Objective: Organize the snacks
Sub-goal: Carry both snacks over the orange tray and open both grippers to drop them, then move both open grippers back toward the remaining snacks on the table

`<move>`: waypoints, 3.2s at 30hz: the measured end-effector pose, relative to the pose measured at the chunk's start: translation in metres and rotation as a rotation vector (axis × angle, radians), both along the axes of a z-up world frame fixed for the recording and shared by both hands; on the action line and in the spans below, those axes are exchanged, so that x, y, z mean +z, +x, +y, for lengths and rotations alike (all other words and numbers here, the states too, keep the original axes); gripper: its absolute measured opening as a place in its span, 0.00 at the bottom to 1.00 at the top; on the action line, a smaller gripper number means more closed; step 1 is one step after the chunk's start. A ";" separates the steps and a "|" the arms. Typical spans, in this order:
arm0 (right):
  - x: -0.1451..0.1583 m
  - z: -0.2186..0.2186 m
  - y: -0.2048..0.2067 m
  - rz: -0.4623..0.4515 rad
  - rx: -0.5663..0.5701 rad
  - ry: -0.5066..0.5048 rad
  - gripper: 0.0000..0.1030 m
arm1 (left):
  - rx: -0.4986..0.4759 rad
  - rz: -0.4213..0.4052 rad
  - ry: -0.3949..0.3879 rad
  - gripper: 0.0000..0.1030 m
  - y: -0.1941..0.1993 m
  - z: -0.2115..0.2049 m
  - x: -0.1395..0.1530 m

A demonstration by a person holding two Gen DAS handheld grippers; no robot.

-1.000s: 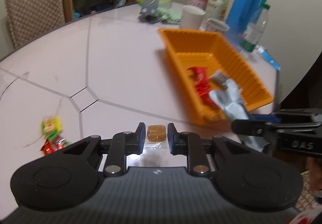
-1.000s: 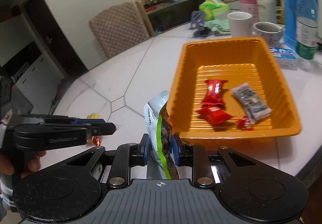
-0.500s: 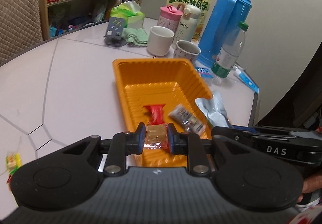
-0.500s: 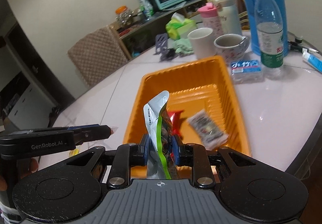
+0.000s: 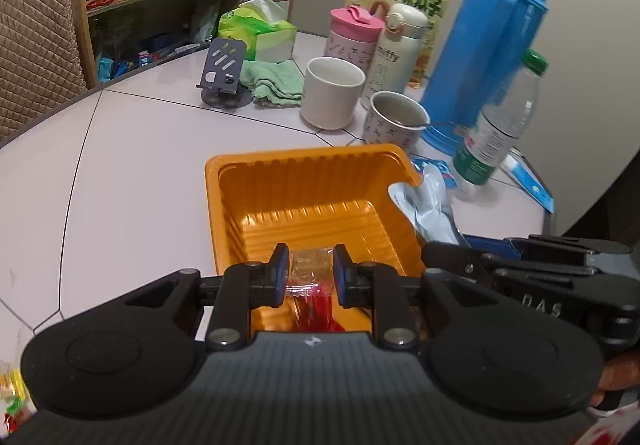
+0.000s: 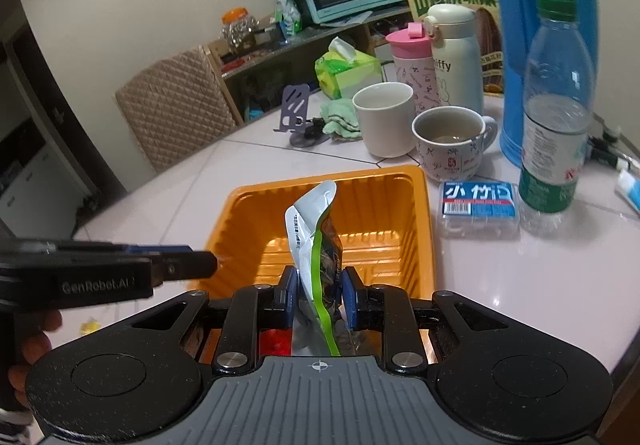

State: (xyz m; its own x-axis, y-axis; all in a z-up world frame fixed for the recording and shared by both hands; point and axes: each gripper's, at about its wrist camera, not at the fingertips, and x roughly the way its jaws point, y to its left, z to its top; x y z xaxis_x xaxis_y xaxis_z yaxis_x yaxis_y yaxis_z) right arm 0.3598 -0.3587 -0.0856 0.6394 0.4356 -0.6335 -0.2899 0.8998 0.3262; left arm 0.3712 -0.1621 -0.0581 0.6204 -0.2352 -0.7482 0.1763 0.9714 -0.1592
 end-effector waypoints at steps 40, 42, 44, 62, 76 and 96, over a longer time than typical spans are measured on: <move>-0.027 0.007 0.045 0.051 0.022 -0.049 0.26 | -0.034 0.044 0.036 0.18 0.042 -0.004 -0.025; -0.024 0.007 0.040 0.049 0.019 -0.046 0.32 | -0.036 0.047 0.030 0.20 0.037 -0.003 -0.024; -0.021 0.006 0.034 0.037 0.009 -0.049 0.44 | -0.032 0.049 0.022 0.30 0.032 -0.002 -0.022; 0.023 -0.012 -0.050 -0.014 -0.091 0.032 0.81 | -0.026 -0.029 -0.041 0.68 -0.053 0.020 0.025; 0.043 -0.006 -0.128 0.017 -0.101 0.060 0.81 | 0.042 -0.012 -0.095 0.70 -0.140 0.065 0.044; 0.017 0.089 -0.181 0.132 0.155 0.028 0.81 | 0.218 0.074 -0.082 0.70 -0.235 0.135 0.018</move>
